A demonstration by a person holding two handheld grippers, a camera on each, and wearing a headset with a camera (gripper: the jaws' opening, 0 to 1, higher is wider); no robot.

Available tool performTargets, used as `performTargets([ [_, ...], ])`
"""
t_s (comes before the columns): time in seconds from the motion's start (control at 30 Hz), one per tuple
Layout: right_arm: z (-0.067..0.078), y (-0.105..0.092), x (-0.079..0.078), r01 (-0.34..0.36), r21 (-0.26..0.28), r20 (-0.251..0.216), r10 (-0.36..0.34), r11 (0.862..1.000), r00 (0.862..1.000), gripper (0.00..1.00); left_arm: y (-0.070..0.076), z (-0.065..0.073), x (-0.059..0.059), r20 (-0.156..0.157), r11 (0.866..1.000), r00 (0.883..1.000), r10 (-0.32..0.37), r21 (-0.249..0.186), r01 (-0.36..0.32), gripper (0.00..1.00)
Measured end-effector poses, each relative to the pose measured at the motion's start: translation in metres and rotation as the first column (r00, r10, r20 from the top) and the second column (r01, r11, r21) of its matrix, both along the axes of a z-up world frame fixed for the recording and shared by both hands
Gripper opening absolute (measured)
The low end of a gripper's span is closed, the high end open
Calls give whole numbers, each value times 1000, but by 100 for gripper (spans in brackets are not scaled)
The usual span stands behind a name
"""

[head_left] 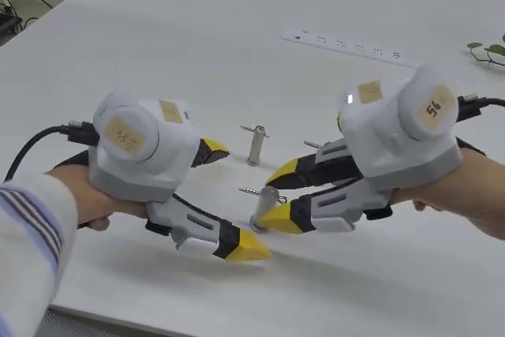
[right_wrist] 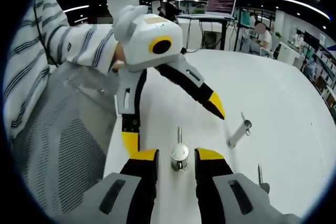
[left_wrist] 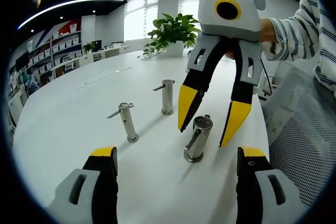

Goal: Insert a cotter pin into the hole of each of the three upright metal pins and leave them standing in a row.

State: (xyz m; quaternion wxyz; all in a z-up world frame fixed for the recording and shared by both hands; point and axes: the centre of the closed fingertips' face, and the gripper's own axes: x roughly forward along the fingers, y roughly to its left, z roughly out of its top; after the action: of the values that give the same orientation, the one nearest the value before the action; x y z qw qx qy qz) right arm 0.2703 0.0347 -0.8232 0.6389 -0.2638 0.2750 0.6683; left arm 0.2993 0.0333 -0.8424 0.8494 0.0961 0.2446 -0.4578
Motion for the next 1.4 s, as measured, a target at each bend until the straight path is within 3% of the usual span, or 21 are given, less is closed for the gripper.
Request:
performTargets([
  [0.1,-2,3,0,-9,-3,-1,9,1000,1000,29,-2,4,-3,-18,999,1000,7,-33,-7,99],
  [0.23,-3,5,1,-15,-4,-10,15,1000,1000,28,-3,12,-1,-16,998,999,33,-56,-33,99],
  [0.37,-5,4,3,-26,-21,-2,26,999,1000,27,0,26,0,-20,991,998,64,-115,-66,99],
  [0.43,-7,3,4,-33,-28,0,33,999,999,26,2,29,-2,-75,983,993,87,-156,-98,99],
  [0.7,-10,2,1,-60,-54,16,61,997,998,16,14,40,-8,-48,987,994,100,-122,-105,99],
  [0.8,-9,1,1,-35,-63,-11,34,997,999,16,17,44,-9,-46,988,994,102,-115,-106,99],
  [1.03,-8,-7,-2,-38,-71,0,38,997,999,14,22,45,-14,-50,991,994,95,-91,-100,99],
  [1.2,-1,-20,-5,-57,-63,7,58,996,998,14,26,46,-19,-53,992,994,97,-81,-101,99],
  [1.4,9,-51,-3,-103,-81,27,106,991,994,14,30,42,-20,-65,992,993,101,-63,-105,99],
])
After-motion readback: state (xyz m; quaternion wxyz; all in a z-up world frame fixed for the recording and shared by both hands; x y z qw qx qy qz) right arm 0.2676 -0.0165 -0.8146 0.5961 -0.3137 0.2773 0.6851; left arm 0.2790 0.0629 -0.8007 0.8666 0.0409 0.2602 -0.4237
